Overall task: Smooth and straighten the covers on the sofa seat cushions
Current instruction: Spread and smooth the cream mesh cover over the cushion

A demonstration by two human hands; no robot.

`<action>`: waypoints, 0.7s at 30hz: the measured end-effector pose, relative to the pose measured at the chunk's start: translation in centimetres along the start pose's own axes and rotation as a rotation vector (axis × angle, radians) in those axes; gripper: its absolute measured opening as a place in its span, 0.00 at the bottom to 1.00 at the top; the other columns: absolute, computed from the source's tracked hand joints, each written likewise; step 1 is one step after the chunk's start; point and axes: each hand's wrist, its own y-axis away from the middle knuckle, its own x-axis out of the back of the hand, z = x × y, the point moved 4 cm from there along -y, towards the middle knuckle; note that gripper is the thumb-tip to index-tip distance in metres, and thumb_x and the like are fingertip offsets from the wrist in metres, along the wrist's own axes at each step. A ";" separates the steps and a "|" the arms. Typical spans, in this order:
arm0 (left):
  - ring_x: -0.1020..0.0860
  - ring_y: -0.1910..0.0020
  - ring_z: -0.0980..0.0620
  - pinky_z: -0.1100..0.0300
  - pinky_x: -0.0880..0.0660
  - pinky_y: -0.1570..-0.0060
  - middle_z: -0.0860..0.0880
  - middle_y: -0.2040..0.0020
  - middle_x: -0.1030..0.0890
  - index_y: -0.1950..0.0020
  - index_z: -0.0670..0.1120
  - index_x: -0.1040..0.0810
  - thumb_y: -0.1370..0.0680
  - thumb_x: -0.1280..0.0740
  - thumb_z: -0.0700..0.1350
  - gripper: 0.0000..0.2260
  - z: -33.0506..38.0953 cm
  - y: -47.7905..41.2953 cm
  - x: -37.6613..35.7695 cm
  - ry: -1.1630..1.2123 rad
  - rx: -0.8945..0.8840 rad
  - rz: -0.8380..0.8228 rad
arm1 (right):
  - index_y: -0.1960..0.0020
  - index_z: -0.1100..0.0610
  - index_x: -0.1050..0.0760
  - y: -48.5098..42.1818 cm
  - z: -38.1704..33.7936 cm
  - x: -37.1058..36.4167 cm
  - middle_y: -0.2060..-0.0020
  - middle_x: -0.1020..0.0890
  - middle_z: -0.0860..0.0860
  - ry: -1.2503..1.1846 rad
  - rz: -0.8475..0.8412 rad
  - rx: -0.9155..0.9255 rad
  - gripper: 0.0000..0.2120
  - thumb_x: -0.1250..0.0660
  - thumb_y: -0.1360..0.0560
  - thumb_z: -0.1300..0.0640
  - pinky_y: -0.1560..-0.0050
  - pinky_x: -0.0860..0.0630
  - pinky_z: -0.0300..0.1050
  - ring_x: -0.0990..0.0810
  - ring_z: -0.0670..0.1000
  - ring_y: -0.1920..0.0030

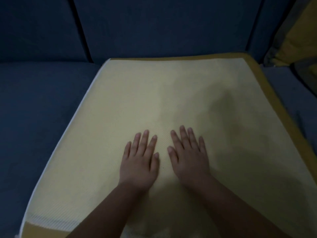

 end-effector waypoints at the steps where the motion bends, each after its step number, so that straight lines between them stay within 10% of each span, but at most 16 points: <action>1: 0.70 0.25 0.55 0.53 0.65 0.25 0.56 0.22 0.65 0.22 0.59 0.62 0.24 0.67 0.61 0.29 0.3 0.0 0.3 0.017 0.005 -0.001 | 0.24 0.50 0.39 0.2 0.4 0.3 0.24 0.40 0.53 -0.012 0.008 0.001 0.29 0.55 0.21 0.42 0.27 0.50 0.60 0.45 0.55 0.23; 10: 0.67 0.24 0.54 0.54 0.65 0.26 0.54 0.22 0.63 0.21 0.56 0.59 0.20 0.61 0.55 0.26 11.5 -3.1 3.5 0.150 -0.160 0.217 | 0.21 0.50 0.51 0.2 8.4 8.1 0.22 0.51 0.52 -0.047 0.258 -0.065 0.28 0.55 0.20 0.46 0.25 0.56 0.59 0.56 0.53 0.22; 16: 0.55 0.22 0.49 0.51 0.60 0.26 0.51 0.21 0.54 0.21 0.55 0.50 0.22 0.59 0.58 0.28 14.4 -2.5 -3.1 0.008 -0.207 -0.019 | 0.22 0.44 0.63 3.2 15.2 3.9 0.22 0.62 0.49 0.024 -0.154 -0.184 0.34 0.72 0.28 0.38 0.25 0.62 0.57 0.66 0.51 0.24; 21: 0.71 0.26 0.55 0.51 0.62 0.25 0.55 0.23 0.68 0.23 0.59 0.65 0.24 0.67 0.60 0.28 14.4 -2.3 -2.8 -0.011 -0.188 -0.087 | 0.24 0.42 0.68 3.2 15.6 4.6 0.23 0.65 0.48 0.001 -0.167 -0.142 0.34 0.74 0.30 0.38 0.27 0.68 0.55 0.69 0.50 0.25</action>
